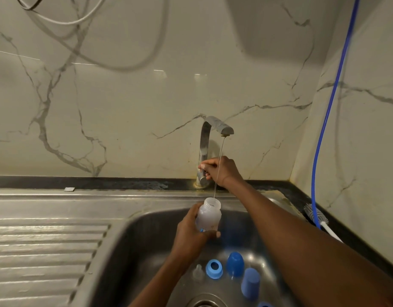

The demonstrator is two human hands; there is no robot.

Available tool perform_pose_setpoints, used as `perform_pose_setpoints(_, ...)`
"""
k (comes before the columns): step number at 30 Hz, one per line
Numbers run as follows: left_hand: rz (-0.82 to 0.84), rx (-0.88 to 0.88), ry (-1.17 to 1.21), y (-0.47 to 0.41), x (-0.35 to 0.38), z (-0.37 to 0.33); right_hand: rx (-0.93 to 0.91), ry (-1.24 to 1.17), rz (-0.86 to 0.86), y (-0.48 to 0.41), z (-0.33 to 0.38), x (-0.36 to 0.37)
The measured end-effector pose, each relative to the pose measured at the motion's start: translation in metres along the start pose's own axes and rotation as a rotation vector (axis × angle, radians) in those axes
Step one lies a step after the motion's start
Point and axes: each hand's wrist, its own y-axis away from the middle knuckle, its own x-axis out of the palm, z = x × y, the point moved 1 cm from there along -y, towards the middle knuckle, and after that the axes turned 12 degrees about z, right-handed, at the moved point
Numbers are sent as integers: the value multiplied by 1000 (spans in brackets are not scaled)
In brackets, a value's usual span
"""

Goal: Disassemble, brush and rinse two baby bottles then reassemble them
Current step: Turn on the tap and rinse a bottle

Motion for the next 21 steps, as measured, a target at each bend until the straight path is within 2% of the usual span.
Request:
perform_pose_setpoints(9, 3, -1, 3, -1, 0, 3, -50, 118, -54, -2, 0, 4)
perform_pose_setpoints(21, 12, -2, -32, -3, 0, 5, -64, 136, -9, -8, -5, 2)
